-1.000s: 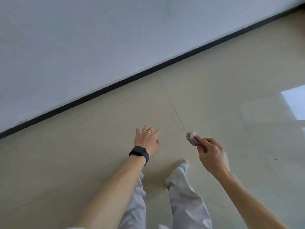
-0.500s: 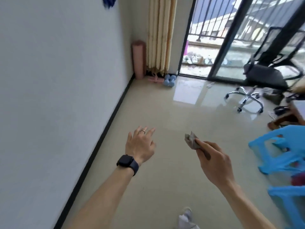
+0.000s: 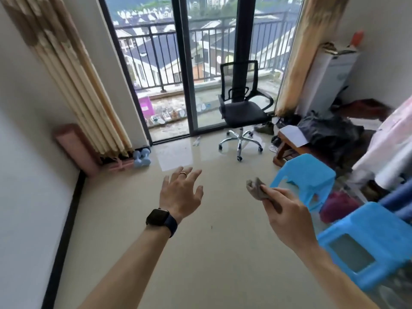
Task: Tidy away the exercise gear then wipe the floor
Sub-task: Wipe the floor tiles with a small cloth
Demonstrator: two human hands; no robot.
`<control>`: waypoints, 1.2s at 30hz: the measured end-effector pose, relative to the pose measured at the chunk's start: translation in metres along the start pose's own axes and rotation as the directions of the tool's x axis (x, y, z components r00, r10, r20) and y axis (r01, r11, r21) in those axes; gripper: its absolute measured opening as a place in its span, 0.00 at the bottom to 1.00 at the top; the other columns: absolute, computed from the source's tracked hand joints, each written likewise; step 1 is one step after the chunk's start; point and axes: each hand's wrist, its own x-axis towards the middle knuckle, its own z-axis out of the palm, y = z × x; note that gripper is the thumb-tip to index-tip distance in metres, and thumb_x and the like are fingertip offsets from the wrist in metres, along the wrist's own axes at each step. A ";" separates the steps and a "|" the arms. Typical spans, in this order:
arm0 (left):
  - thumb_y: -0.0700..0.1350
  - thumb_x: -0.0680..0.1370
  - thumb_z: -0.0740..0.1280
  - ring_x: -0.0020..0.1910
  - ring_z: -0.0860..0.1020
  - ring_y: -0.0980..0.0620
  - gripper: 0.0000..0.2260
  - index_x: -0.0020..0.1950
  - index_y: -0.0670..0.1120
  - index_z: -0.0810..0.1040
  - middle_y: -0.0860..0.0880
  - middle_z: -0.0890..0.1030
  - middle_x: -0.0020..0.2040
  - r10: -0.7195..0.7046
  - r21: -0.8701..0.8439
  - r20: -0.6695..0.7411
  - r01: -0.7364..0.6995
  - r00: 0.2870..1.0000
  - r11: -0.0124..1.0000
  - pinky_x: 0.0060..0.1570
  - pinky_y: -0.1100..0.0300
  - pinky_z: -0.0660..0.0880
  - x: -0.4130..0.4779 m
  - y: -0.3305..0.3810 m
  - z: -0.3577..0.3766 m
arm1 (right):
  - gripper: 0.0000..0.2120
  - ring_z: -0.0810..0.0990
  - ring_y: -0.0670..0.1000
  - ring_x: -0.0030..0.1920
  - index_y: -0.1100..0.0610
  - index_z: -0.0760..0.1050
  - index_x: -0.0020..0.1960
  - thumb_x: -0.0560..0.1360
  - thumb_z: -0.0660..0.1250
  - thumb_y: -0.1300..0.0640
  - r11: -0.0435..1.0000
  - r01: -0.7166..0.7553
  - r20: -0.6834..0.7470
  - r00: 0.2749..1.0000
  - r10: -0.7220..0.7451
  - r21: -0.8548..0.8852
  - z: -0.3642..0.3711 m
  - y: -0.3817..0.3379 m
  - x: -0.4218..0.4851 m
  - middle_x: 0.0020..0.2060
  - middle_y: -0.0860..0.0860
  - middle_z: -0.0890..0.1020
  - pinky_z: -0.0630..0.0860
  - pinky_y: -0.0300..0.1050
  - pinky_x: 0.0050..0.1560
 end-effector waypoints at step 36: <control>0.57 0.80 0.59 0.78 0.58 0.51 0.22 0.75 0.61 0.65 0.55 0.66 0.77 0.620 -0.080 0.443 -0.660 0.648 0.747 0.74 0.45 0.57 0.639 0.353 0.284 | 0.18 0.81 0.51 0.52 0.44 0.79 0.64 0.76 0.71 0.57 0.676 -0.737 -0.312 0.647 0.696 -0.020 0.058 0.417 0.393 0.52 0.45 0.81 0.71 0.40 0.48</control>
